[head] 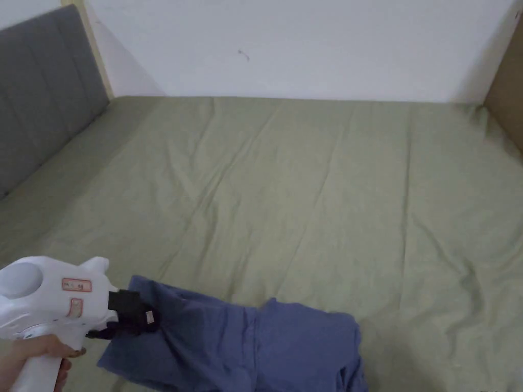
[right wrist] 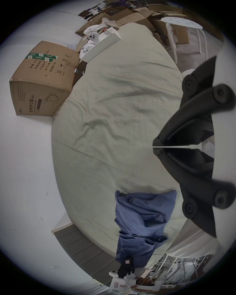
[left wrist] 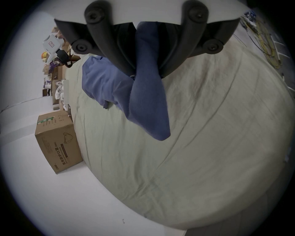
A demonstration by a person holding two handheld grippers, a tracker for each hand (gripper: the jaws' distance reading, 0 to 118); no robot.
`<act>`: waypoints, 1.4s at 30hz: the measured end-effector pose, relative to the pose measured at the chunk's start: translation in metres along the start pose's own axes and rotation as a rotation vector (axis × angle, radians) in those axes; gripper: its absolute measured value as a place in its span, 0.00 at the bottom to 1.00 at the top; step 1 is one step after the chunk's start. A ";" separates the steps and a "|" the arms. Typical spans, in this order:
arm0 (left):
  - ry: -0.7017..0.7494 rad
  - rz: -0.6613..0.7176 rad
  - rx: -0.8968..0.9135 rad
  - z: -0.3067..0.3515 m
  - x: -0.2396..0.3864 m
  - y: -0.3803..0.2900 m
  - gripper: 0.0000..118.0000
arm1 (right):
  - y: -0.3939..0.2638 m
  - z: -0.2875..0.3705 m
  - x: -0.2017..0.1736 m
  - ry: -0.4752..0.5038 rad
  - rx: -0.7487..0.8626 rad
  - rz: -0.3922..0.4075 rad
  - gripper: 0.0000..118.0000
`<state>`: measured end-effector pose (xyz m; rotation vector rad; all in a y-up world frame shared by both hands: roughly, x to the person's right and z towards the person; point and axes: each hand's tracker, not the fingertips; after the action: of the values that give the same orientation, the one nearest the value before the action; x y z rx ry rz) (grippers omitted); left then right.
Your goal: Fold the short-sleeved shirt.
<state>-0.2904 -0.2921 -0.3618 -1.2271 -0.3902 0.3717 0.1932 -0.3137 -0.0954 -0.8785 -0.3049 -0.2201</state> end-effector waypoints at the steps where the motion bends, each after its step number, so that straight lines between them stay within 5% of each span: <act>1: -0.003 -0.019 0.002 0.004 0.015 -0.002 0.10 | -0.001 0.001 0.003 0.001 0.006 -0.011 0.02; 11: -0.089 -0.195 -0.072 -0.038 0.193 -0.039 0.10 | -0.010 0.005 0.046 -0.011 0.017 -0.102 0.02; 13: -0.141 -0.255 -0.113 -0.075 0.215 -0.048 0.14 | -0.013 0.003 0.058 -0.030 0.004 -0.177 0.02; 14: -0.152 -0.276 -0.146 -0.087 0.224 -0.052 0.31 | -0.014 0.003 0.063 -0.036 0.005 -0.191 0.02; 16: -0.209 -0.304 -0.240 -0.110 0.237 -0.061 0.84 | -0.018 0.007 0.072 -0.052 0.010 -0.209 0.02; 17: -0.251 -0.265 -0.252 -0.116 0.240 -0.062 1.00 | -0.020 0.009 0.076 -0.056 0.013 -0.216 0.02; 18: -0.286 -0.211 -0.228 -0.117 0.240 -0.062 1.00 | -0.022 0.011 0.079 -0.062 0.021 -0.227 0.02; 22: -0.285 -0.144 -0.186 -0.103 0.228 -0.049 0.94 | -0.029 0.012 0.092 -0.102 0.020 -0.287 0.02; 23: -0.260 -0.152 -0.177 -0.100 0.224 -0.047 0.86 | -0.030 0.011 0.095 -0.097 0.016 -0.294 0.02; 24: -0.222 -0.196 -0.150 -0.092 0.221 -0.046 0.71 | -0.032 0.010 0.097 -0.093 0.015 -0.297 0.02; 26: -0.086 -0.271 -0.090 -0.091 0.213 -0.047 0.21 | -0.034 0.009 0.098 -0.099 0.012 -0.298 0.02; 27: 0.003 -0.319 -0.089 -0.098 0.211 -0.048 0.10 | -0.035 0.008 0.098 -0.102 0.008 -0.294 0.02; 29: 0.080 -0.371 -0.137 -0.114 0.209 -0.057 0.07 | -0.036 0.007 0.097 -0.104 0.002 -0.288 0.02; 33: -0.083 -0.264 -0.242 -0.151 0.207 -0.075 0.03 | -0.037 0.004 0.097 -0.095 -0.015 -0.286 0.02; 42: -0.110 -0.414 -0.287 -0.185 0.265 -0.096 0.00 | -0.032 0.012 0.090 -0.107 -0.017 -0.235 0.02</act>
<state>0.0361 -0.3482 -0.3002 -1.3681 -0.7973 0.0256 0.2651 -0.3301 -0.0333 -0.8719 -0.5074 -0.3945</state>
